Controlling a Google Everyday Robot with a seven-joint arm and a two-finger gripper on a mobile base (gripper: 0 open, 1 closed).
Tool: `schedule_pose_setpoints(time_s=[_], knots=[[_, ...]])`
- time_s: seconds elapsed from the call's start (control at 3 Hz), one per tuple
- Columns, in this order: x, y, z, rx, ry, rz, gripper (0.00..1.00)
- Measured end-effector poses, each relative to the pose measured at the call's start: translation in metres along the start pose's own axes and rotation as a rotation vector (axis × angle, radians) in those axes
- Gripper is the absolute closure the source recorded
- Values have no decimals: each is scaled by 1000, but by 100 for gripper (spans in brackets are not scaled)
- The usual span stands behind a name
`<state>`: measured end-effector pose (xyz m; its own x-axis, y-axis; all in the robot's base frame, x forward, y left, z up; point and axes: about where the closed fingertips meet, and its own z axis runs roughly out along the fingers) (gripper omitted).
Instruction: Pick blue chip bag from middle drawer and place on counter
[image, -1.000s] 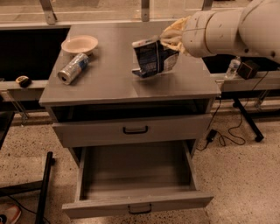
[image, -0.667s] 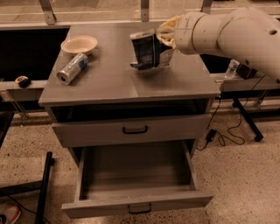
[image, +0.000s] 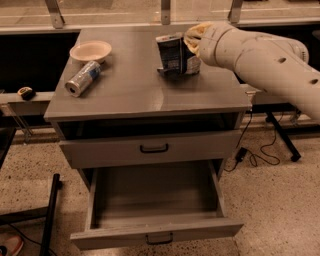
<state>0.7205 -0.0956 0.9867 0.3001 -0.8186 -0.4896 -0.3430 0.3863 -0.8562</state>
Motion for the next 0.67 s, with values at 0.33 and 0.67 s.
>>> schedule_pose_setpoints(time_s=[0.33,0.67], knots=[[-1,0,0,0,-1,0,51],[-1,0,0,0,-1,0,28]])
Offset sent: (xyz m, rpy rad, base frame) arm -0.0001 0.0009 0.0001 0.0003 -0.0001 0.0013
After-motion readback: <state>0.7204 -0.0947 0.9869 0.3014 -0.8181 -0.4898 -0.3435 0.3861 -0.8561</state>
